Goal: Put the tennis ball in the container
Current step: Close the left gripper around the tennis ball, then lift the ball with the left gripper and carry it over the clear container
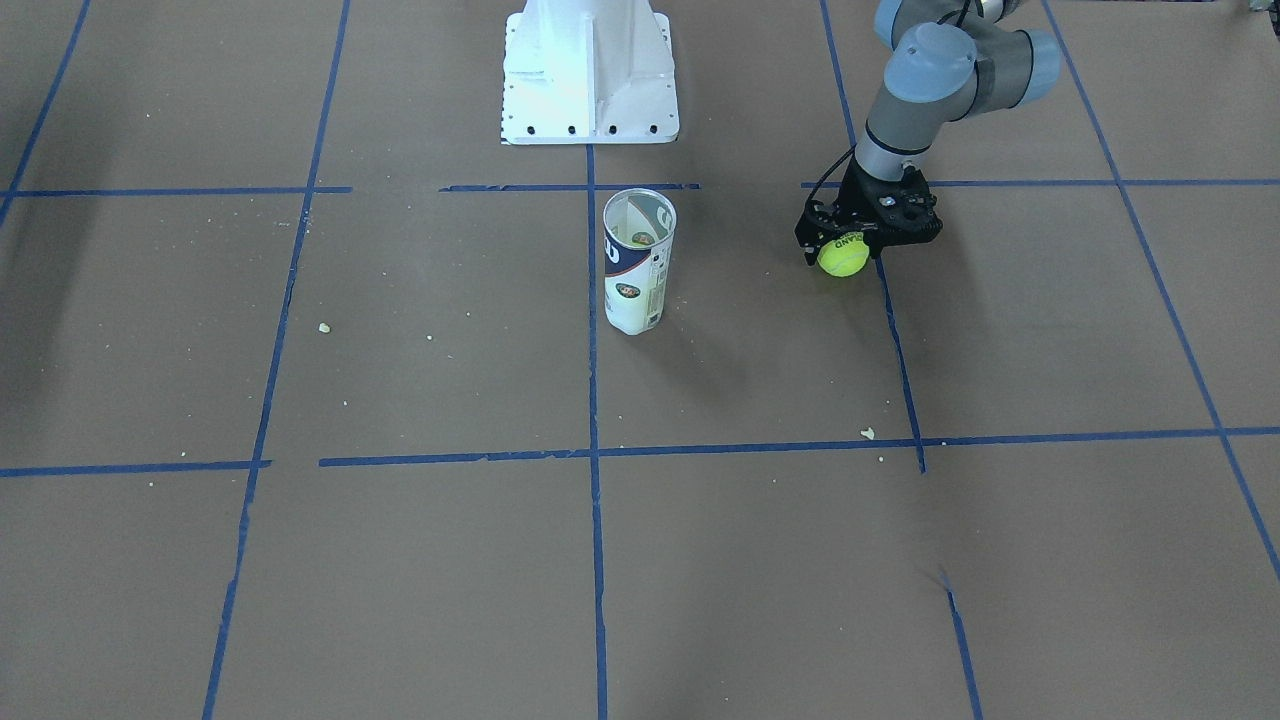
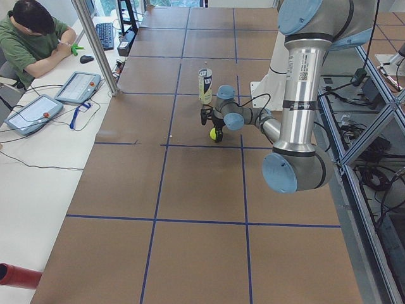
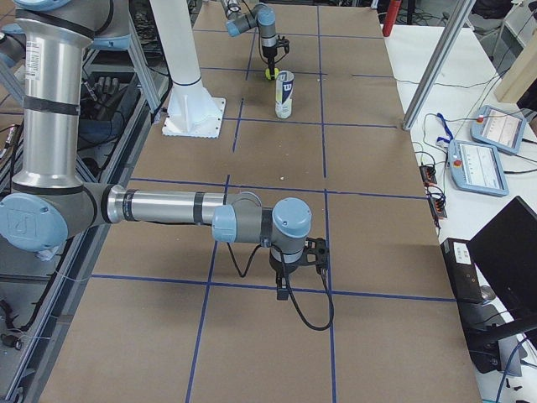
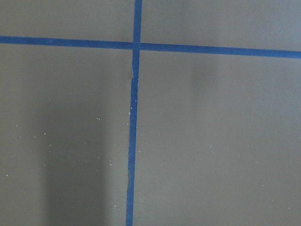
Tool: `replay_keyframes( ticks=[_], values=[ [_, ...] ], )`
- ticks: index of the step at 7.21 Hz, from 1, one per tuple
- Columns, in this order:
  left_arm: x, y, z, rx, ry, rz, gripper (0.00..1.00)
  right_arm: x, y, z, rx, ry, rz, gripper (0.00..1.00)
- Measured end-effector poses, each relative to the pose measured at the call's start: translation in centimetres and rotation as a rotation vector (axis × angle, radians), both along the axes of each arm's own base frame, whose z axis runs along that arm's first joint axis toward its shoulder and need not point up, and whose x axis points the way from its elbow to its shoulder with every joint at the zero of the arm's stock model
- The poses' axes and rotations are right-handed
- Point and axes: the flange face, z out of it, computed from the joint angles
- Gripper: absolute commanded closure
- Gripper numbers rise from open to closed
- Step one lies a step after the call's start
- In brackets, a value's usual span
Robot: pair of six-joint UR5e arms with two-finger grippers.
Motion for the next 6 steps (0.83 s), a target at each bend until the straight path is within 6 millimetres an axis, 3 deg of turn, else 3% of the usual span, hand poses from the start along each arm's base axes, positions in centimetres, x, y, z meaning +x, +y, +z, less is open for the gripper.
replay_keyframes(
  ticks=[3,4,6],
  values=[
    [-0.8,0.0,-1.1,-0.001,0.019,0.003,0.99,0.0,0.0,0.0,0.001,0.000,0.000,0.00],
    [-2.2,-0.3,-2.4,-0.006,0.041,0.016,1.00,0.0,0.0,0.0,0.000,0.000,0.000,0.00],
    [-9.1,-3.6,-7.0,0.022,0.053,-0.023,1.00,0.0,0.0,0.0,0.000,0.000,0.000,0.00]
  ],
)
